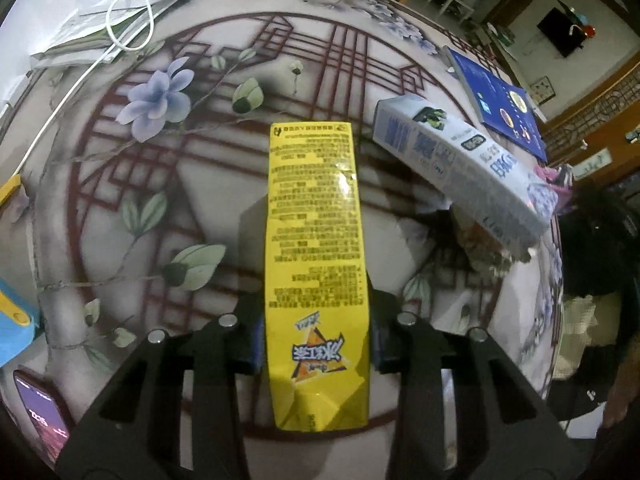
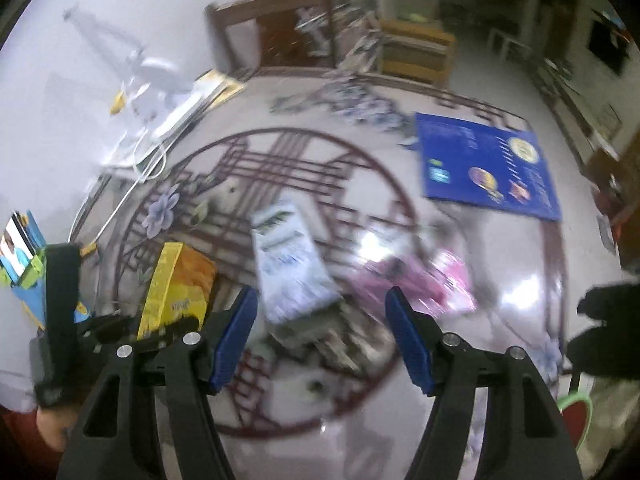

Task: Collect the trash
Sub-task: 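Grasp the white milk carton with the right tool while the left tool grasps the yellow snack box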

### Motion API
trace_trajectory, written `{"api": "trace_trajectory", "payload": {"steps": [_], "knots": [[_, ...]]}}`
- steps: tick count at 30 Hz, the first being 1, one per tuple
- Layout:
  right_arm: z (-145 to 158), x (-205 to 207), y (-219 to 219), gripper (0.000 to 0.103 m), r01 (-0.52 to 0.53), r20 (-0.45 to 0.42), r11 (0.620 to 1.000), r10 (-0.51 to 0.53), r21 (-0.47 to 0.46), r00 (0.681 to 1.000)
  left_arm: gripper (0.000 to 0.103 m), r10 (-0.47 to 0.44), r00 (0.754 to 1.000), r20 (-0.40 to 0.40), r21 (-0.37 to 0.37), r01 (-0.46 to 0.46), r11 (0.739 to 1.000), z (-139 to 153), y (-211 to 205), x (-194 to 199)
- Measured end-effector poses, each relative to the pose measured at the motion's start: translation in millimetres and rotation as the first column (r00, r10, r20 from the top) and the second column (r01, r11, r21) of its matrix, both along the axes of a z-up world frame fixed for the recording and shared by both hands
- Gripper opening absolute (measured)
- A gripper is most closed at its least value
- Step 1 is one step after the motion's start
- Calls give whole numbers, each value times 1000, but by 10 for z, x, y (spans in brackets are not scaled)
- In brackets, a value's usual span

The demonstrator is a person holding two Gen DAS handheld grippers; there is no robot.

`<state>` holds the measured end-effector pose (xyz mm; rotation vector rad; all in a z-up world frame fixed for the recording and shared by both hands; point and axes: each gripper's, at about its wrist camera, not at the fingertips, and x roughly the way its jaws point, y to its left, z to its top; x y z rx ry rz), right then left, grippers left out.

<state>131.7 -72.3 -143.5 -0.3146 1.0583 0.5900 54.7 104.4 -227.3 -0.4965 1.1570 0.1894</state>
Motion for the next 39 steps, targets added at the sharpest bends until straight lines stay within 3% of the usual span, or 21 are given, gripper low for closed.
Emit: {"api": "trace_trajectory", "payload": {"steps": [3,6,10,12,13,15,21,28,39], "knots": [[-123,98,324,65,-56,-1,997,56,-55,998,36,-5,1000,4,-34,5,999,0,43,-52],[-278,213,558,74,-102,-37,990,99,-101,994,36,-9,1000,8,-52,10,999,-1,64,-74],[-472,279,728,74,-139,-67,977,129,-163,989,36,-11,1000,19,-65,12,998,8,97,-87],[-560,272,792,67,-159,-76,967,146,-201,986,36,-7,1000,23,-71,9,997,5,121,-92],[-592,259,804,53,-167,-78,961,153,-219,985,36,-4,1000,23,-74,6,997,3,134,-97],[-628,210,810,48,-181,-90,956,164,-233,982,36,2,1000,24,-78,0,997,-4,157,-110],[-418,-14,669,48,-161,-50,973,154,-164,987,36,16,1000,25,-81,-14,997,-6,176,-133],[-58,-262,240,48,-49,-28,998,48,-38,998,36,0,999,33,-79,3,997,47,89,-164],[113,-707,-470,48,161,-70,985,-156,70,985,36,-90,993,82,-52,95,994,283,-251,-134]]}}
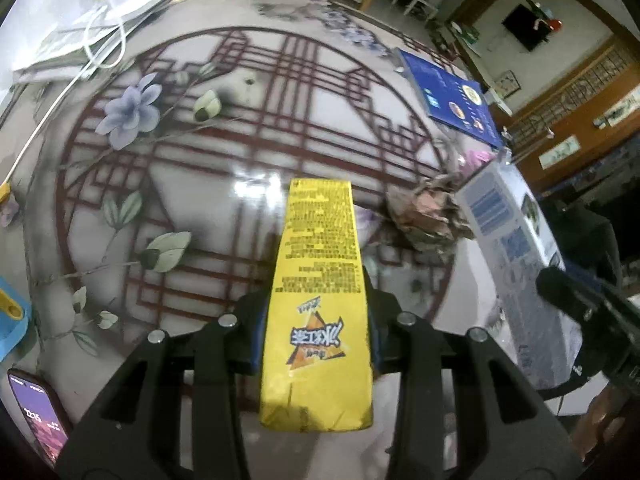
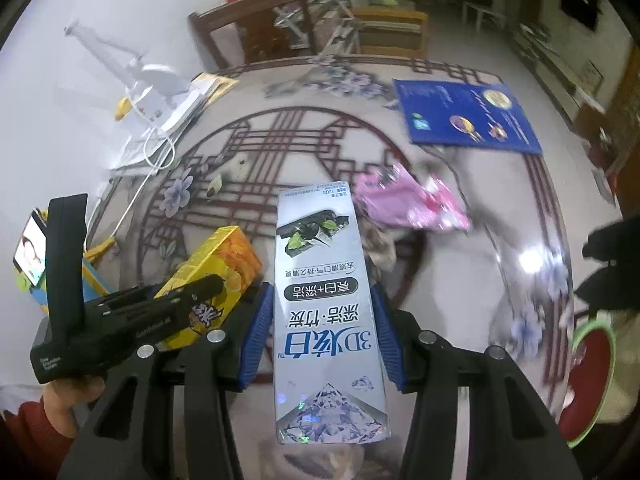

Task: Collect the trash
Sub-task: 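Carry the milk carton and yellow snack box over the bin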

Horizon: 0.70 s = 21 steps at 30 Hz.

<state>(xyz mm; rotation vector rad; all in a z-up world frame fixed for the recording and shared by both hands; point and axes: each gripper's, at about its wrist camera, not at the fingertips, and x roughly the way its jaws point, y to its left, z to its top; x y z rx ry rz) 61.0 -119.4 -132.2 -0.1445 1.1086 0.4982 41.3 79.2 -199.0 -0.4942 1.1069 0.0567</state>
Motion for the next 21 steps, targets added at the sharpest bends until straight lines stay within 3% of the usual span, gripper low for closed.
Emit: {"api": "trace_trajectory", "payload": {"steps": [7,21], "knots": [[44,-235,-377,48,118,-13,991,-118,55,993,36,-80,996,34,21,80,997,154,-308,-40],[117,-490,-819,48,240,-18,967,-239,89,971,36,-192,978,79,51,189,981,335,-753,-109]]}}
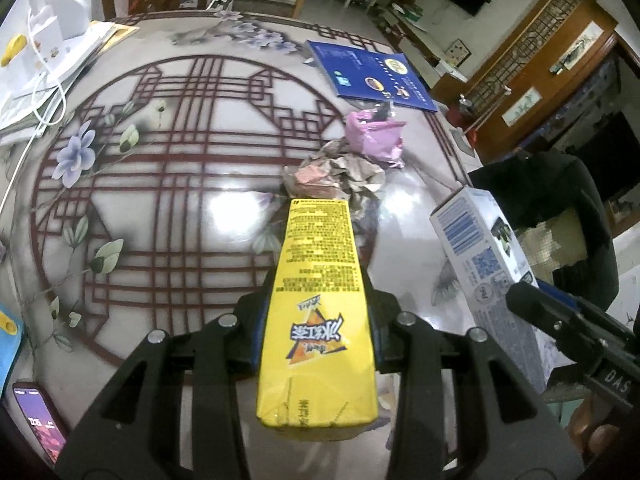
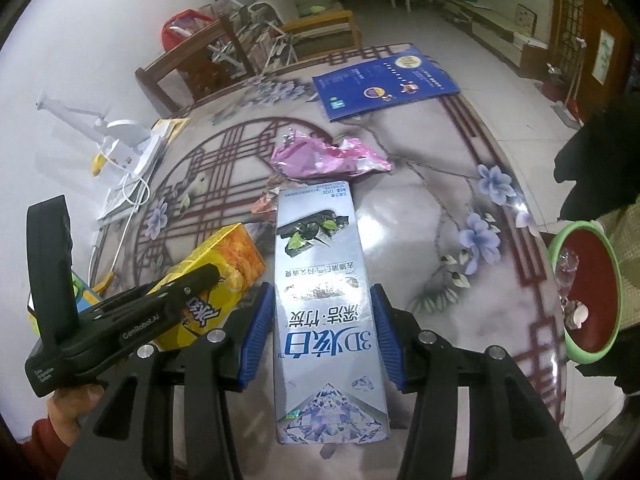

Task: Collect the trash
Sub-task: 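Carry the milk carton and yellow snack box over the bin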

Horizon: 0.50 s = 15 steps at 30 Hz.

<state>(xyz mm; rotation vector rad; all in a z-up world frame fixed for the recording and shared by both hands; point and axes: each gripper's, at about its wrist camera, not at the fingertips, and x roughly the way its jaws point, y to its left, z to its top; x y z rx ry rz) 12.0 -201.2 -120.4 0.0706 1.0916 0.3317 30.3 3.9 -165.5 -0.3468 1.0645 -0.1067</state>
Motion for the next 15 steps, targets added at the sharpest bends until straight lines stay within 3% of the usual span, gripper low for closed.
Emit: {"api": "trace_trajectory", "payload": {"steps": [15], "knots": [[57,-16,-228,48,41,17,999,-41,6,999,36,-38,999,29,5,38,999,116,-237,5]]}}
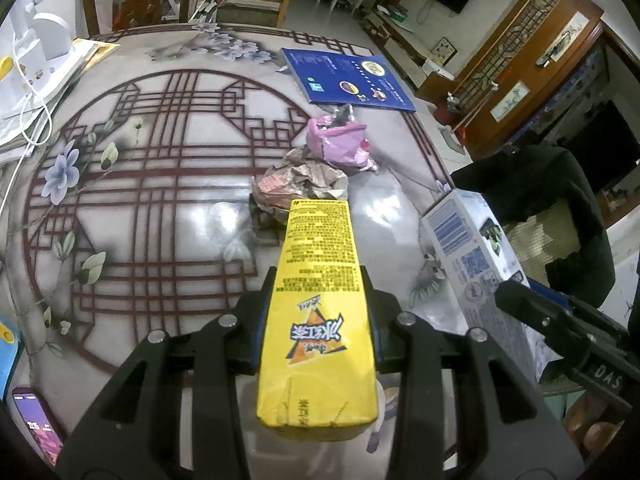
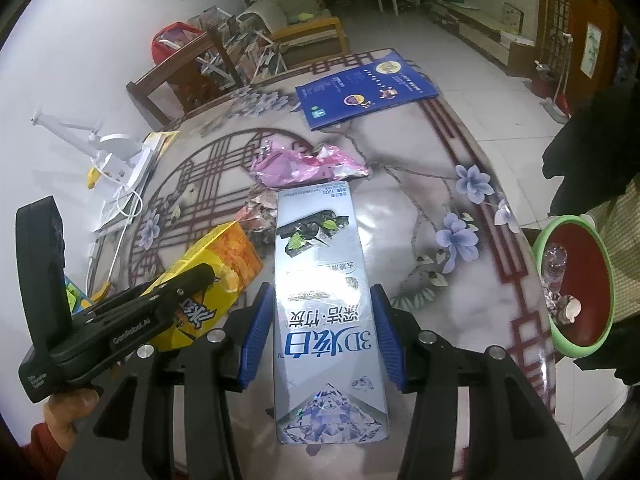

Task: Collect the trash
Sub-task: 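Carry the milk carton and yellow snack box over the bin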

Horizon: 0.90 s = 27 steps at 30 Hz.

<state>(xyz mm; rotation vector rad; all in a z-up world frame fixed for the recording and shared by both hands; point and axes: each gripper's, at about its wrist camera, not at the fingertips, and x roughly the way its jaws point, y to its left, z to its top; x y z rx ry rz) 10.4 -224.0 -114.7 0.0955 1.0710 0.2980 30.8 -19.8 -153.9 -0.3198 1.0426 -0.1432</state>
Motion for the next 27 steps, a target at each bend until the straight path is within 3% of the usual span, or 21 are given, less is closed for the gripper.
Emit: {"api": "trace_trajectory", "payload": {"steps": [27], "knots": [[-93,85,-817,48,92,-30,995,-92,26,995,36,-79,996,-30,19,80,997,-71,-744,147]]}}
